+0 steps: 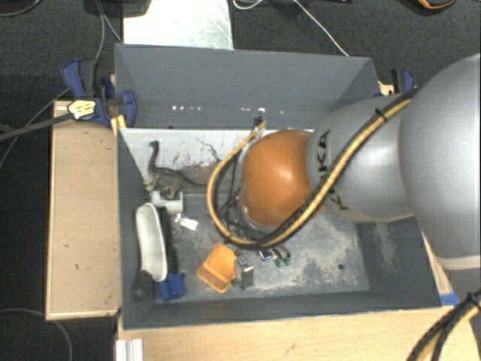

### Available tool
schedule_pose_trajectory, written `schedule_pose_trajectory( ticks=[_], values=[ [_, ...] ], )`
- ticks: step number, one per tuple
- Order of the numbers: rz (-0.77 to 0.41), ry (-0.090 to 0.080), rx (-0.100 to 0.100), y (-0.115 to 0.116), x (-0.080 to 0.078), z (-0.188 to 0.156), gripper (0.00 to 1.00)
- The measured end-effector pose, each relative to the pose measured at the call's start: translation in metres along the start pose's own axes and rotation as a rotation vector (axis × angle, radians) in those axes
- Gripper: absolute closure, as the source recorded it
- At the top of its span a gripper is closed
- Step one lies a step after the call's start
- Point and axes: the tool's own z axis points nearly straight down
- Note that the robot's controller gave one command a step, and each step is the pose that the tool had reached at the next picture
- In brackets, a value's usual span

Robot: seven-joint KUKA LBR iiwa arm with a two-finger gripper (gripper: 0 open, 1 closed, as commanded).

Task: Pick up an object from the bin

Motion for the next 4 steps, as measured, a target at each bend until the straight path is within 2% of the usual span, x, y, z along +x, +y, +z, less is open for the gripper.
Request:
schedule_pose_trajectory(
  ticks=[1, 2, 3, 4],
  values=[
    [-0.293, 0.000, 0.002, -0.002, 0.006, 0.023, 0.00],
    [-0.660, -0.004, 0.000, 0.012, -0.005, 0.030, 1.00],
    [-0.657, -0.004, -0.001, 0.012, -0.005, 0.030, 1.00],
    [-0.666, -0.001, -0.002, 0.026, -0.009, -0.066, 1.00]
  ],
)
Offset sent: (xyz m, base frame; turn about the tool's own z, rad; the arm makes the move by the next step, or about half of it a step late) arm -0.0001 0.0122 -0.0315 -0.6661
